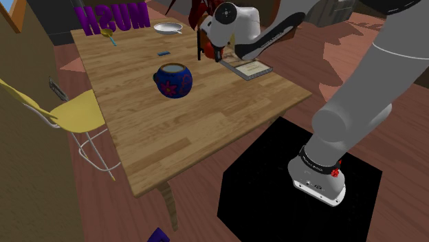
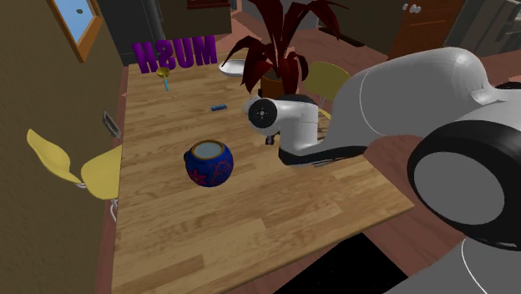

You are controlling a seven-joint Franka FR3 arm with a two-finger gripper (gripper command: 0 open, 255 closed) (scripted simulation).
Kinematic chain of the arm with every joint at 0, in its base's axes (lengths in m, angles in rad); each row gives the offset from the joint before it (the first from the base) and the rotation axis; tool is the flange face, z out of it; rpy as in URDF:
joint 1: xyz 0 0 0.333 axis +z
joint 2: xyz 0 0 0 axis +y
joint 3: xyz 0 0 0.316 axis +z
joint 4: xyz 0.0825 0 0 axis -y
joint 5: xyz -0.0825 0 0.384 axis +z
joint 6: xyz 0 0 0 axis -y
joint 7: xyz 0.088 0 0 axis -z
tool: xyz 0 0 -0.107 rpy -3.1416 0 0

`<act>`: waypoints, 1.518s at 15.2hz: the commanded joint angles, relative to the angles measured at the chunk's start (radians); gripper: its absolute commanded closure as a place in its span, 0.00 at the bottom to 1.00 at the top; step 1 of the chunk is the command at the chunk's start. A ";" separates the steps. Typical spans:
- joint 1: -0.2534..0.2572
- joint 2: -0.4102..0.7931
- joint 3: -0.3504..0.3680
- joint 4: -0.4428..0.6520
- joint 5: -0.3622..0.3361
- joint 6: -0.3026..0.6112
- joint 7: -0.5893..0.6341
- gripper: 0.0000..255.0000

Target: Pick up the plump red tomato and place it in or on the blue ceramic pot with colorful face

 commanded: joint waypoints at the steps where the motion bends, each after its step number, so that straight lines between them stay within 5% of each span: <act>1: -0.001 -0.023 0.001 -0.003 0.042 -0.003 -0.043 1.00; 19: 0.022 -0.139 -0.005 0.066 0.345 -0.093 -0.355 1.00; 23: 0.069 -0.141 0.058 0.085 0.340 -0.182 -0.283 1.00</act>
